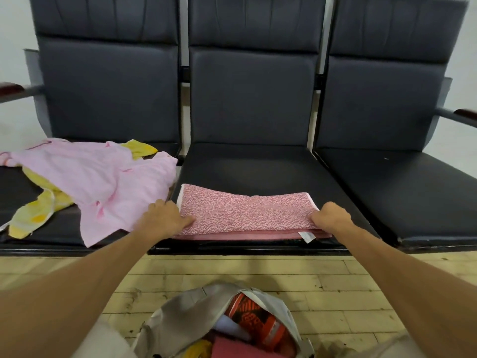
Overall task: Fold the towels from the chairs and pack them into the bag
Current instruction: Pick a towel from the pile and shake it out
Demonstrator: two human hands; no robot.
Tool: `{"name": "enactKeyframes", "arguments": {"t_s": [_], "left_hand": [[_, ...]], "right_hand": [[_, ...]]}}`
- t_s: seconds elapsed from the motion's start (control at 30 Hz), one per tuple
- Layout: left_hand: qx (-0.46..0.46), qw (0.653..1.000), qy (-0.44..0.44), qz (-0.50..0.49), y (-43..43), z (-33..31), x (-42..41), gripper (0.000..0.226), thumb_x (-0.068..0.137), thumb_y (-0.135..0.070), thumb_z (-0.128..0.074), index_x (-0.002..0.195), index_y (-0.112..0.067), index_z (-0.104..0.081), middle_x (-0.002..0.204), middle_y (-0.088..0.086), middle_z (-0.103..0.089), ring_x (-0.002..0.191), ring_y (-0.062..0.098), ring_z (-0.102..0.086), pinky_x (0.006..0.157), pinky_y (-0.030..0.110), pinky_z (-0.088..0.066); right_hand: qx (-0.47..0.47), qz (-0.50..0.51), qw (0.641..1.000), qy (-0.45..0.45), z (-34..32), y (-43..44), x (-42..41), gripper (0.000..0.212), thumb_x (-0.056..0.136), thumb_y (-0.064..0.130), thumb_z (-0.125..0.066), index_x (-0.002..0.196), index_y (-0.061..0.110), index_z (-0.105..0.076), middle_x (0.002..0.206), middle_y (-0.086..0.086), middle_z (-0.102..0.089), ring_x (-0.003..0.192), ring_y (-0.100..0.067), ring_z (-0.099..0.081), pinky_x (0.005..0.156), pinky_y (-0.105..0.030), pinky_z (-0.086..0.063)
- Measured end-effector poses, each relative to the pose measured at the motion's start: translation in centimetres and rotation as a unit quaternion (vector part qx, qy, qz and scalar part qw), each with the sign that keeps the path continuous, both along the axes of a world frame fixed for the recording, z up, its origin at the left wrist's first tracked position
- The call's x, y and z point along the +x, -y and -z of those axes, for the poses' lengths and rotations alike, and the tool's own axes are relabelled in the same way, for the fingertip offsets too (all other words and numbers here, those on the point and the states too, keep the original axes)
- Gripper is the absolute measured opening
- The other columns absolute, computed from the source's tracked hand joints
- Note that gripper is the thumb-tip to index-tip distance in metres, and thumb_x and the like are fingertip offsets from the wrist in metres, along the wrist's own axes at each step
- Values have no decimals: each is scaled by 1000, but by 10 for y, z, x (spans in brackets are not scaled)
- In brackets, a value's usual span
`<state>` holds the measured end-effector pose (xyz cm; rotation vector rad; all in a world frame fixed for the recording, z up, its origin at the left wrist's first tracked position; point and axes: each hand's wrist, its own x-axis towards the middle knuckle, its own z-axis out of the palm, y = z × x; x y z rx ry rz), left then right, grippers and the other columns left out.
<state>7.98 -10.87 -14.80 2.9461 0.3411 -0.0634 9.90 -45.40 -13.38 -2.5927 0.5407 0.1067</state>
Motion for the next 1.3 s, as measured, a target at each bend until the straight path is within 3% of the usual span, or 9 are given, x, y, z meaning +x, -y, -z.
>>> {"name": "enactKeyframes", "arguments": {"t_s": [0.1, 0.2, 0.33, 0.47, 0.67, 0.9, 0.97, 1.17, 1.3], "left_hand": [[-2, 1000, 6, 21, -2, -2, -3, 45, 95, -46, -46, 116, -7, -56, 122, 18, -55, 112, 34, -50, 93, 38, -43], [-197, 980, 36, -3, -6, -8, -13, 25, 96, -26, -48, 108, -4, -55, 107, 14, -62, 98, 30, -55, 81, 35, -46], [-542, 832, 62, -103, -3, -41, -25, 10, 94, -9, -52, 99, -3, -58, 91, 14, -62, 81, 22, -56, 58, 28, -45], [-675, 722, 114, -105, 17, -79, -29, 3, 89, -6, -59, 92, -5, -60, 84, 11, -62, 72, 17, -60, 49, 26, -50], [-581, 811, 64, 8, 89, -108, -22, 9, 87, -16, -61, 89, -7, -61, 68, 5, -52, 51, 13, -50, 37, 20, -32], [-496, 867, 18, 34, 183, -75, -17, 22, 81, -25, -63, 97, -10, -67, 85, 4, -66, 76, 19, -63, 78, 30, -52], [-466, 884, -3, 32, 202, -68, -21, 11, 85, -23, -58, 81, -13, -61, 74, 4, -61, 66, 17, -57, 72, 27, -48], [-600, 790, -115, 63, 207, -48, -40, 21, 97, -8, -39, 92, -8, -59, 92, 14, -71, 77, 21, -68, 72, 29, -55], [-584, 810, -29, 44, 165, -49, -49, 31, 94, 1, -42, 121, -10, -53, 96, 13, -72, 85, 23, -71, 72, 28, -57]], "right_hand": [[66, 1, 998, -10, -3, -4, 3, 18, 88, 19, -62, 81, 4, -53, 88, -13, -60, 85, -30, -60, 61, -30, -44], [175, -4, 984, -37, -12, -7, -3, 15, 78, 7, -67, 85, 0, -56, 77, -14, -58, 64, -26, -57, 52, -26, -43], [234, -57, 966, -92, -20, -8, -12, 24, 74, -1, -66, 97, -5, -60, 93, -19, -65, 76, -29, -64, 65, -33, -51], [331, -80, 931, -128, -23, -8, -22, 26, 80, -12, -62, 106, -12, -56, 100, -23, -69, 80, -32, -71, 65, -37, -58], [431, -75, 889, -137, -15, 0, -24, 33, 86, 0, -65, 117, -6, -57, 109, -22, -71, 100, -36, -69, 91, -52, -54], [526, -4, 847, -82, -6, 2, -21, 45, 106, 35, -32, 121, 1, -58, 104, -16, -68, 89, -28, -66, 70, -38, -53], [542, 5, 835, -87, -6, 5, -19, 59, 105, 46, -25, 114, 1, -61, 99, -18, -71, 88, -31, -68, 70, -39, -55], [514, -5, 850, -118, -8, -2, -15, 77, 92, 70, -30, 123, 6, -59, 100, -18, -73, 86, -33, -73, 74, -42, -60], [429, -56, 898, -84, -7, -14, -23, 48, 97, 45, -53, 116, 2, -60, 102, -15, -73, 92, -29, -72, 87, -43, -58]]}}
